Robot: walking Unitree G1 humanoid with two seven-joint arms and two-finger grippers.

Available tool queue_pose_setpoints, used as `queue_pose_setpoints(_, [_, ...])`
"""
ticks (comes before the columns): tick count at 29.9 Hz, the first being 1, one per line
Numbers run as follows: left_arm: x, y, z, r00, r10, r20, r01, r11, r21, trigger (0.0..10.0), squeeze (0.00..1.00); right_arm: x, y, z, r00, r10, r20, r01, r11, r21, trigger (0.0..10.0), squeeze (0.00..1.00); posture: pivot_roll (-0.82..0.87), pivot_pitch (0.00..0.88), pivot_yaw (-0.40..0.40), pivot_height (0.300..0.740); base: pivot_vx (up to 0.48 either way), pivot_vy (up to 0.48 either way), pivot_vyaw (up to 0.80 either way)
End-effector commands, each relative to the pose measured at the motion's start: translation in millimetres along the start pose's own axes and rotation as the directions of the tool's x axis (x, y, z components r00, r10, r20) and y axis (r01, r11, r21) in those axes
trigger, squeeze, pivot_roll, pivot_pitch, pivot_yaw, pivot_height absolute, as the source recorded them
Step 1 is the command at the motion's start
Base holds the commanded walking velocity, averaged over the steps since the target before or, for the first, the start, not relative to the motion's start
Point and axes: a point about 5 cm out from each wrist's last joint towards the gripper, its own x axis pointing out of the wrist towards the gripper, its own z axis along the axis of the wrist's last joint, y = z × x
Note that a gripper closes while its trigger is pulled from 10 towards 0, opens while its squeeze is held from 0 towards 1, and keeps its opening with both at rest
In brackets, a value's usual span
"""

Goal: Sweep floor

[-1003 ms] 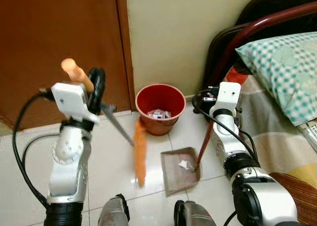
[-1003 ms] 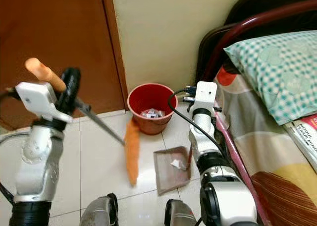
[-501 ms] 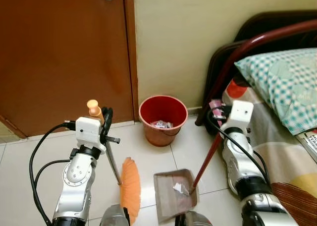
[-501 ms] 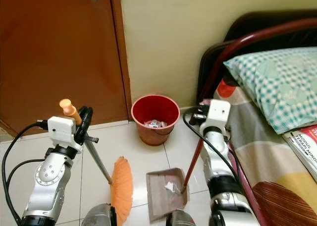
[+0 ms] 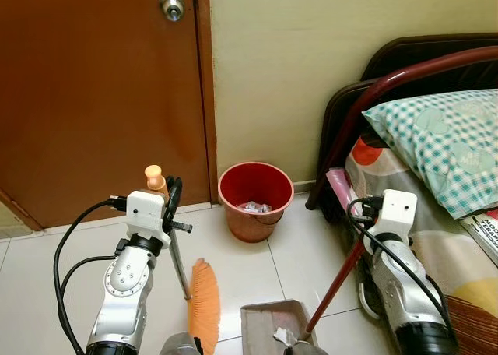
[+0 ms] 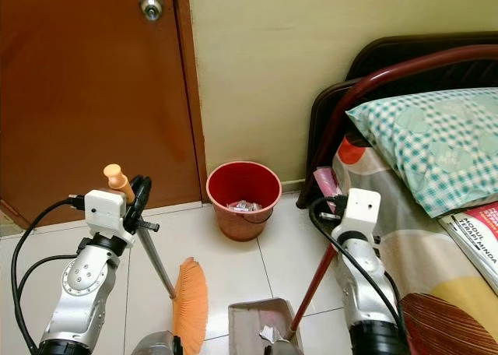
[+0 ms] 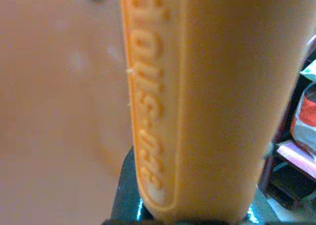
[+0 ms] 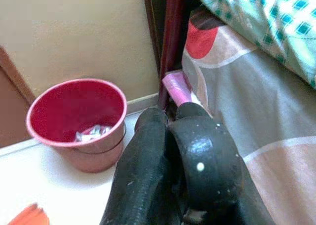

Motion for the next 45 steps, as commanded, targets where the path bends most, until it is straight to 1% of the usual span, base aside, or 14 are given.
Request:
queue_pose_setpoints(1, [2.7, 1.3, 6, 0.999, -0.003, 0.037, 0.002, 1.000, 0.024, 10.0, 0.00, -6.6, -4.5, -10, 0.996, 0.026, -0.086, -0.027, 1.000, -0.007, 10.0, 0.00, 0.01, 0.011, -0.023, 0.740, 0.000, 0.000, 0.00])
queue_pose_setpoints(9, [1.7, 4.6, 4, 1.000, 0.000, 0.032, -0.001, 0.999, 0.032, 10.0, 0.00, -23.8, -17.6, -8, 0.984, 0.081, -0.161, -0.085, 0.996, -0.013, 10.0, 0.00, 0.00, 0.020, -0.020, 0.740, 0.000, 0.000, 0.00])
queue_pose_setpoints(13, [1.7, 5.3, 4, 1.000, 0.000, 0.029, -0.001, 0.999, 0.034, 10.0, 0.00, -33.9, -18.2, -5, 0.959, 0.199, -0.203, -0.208, 0.978, -0.023, 10.0, 0.00, -0.01, 0.024, -0.016, 0.740, 0.000, 0.000, 0.00])
queue_pose_setpoints(16, [2.1, 5.2, 4, 1.000, -0.003, 0.029, 0.002, 0.999, 0.036, 10.0, 0.00, -38.3, -21.1, -4, 0.940, 0.240, -0.242, -0.256, 0.966, -0.037, 10.0, 0.00, -0.01, 0.026, -0.015, 0.740, 0.000, 0.000, 0.00])
queue_pose_setpoints(21, [2.1, 5.7, 4, 1.000, -0.003, 0.029, 0.002, 0.999, 0.038, 10.0, 0.00, -37.5, -27.3, 1, 0.927, 0.259, -0.270, -0.286, 0.956, -0.065, 10.0, 0.00, -0.01, 0.025, -0.015, 0.740, 0.000, 0.000, 0.00])
queue_pose_setpoints(23, [2.2, 5.6, 4, 1.000, -0.004, 0.029, 0.003, 0.999, 0.038, 10.0, 0.00, -37.6, -29.0, 3, 0.924, 0.260, -0.279, -0.297, 0.950, -0.097, 10.0, 0.00, -0.01, 0.025, -0.015, 0.740, 0.000, 0.000, 0.00])
queue_pose_setpoints(27, [2.6, 5.6, 4, 1.000, -0.005, 0.028, 0.004, 0.999, 0.038, 10.0, 0.00, -37.5, -31.8, 6, 0.920, 0.264, -0.290, -0.299, 0.951, -0.082, 10.0, 0.00, -0.01, 0.028, -0.017, 0.740, 0.000, 0.000, 0.00])
queue_pose_setpoints(31, [2.4, 7.9, 1, 1.000, 0.028, 0.007, -0.028, 0.999, 0.043, 10.0, 0.00, -29.1, -22.2, 18, 0.943, 0.269, -0.195, -0.284, 0.958, -0.052, 10.0, 0.00, -0.01, 0.028, -0.007, 0.740, 0.000, 0.000, 0.00])
queue_pose_setpoints(32, [1.4, 15.7, -6, 0.993, 0.104, -0.048, -0.100, 0.992, 0.075, 10.0, 0.00, -24.7, -14.5, 23, 0.947, 0.280, -0.159, -0.289, 0.957, -0.033, 10.0, 0.00, -0.01, 0.028, -0.007, 0.740, 0.000, 0.000, 0.00])
queue_pose_setpoints(33, [0.9, 18.7, -8, 0.990, 0.129, -0.063, -0.123, 0.988, 0.091, 10.0, 0.00, -23.1, -12.2, 24, 0.949, 0.281, -0.147, -0.288, 0.957, -0.029, 10.0, 0.00, -0.01, 0.028, -0.007, 0.740, 0.000, 0.000, 0.00])
queue_pose_setpoints(35, [0.2, 22.1, -9, 0.987, 0.145, -0.063, -0.138, 0.984, 0.112, 10.0, 0.00, -20.8, -9.6, 26, 0.951, 0.281, -0.132, -0.286, 0.958, -0.026, 10.0, 0.00, -0.01, 0.028, -0.007, 0.740, 0.000, 0.000, 0.00])
queue_pose_setpoints(38, [-1.8, 38.1, -8, 0.976, 0.214, -0.047, -0.204, 0.965, 0.163, 10.0, 0.00, -14.9, -1.5, 31, 0.957, 0.282, -0.061, -0.284, 0.959, -0.013, 10.0, 0.00, -0.01, 0.028, -0.007, 0.740, 0.000, 0.000, 0.00])
queue_pose_setpoints(42, [-0.8, 45.1, -8, 0.973, 0.227, -0.050, -0.216, 0.962, 0.168, 10.0, 0.00, -12.1, 3.3, 32, 0.968, 0.251, -0.008, -0.251, 0.968, 0.011, 10.0, 0.00, -0.01, 0.029, 0.011, 0.740, 0.000, 0.000, 0.00])
queue_pose_setpoints(45, [1.2, 45.0, -8, 0.971, 0.232, -0.049, -0.221, 0.960, 0.170, 10.0, 0.00, -11.8, 8.4, 29, 0.970, 0.243, 0.020, -0.242, 0.970, -0.036, 10.0, 0.00, -0.01, 0.030, 0.011, 0.740, 0.000, 0.000, 0.00])
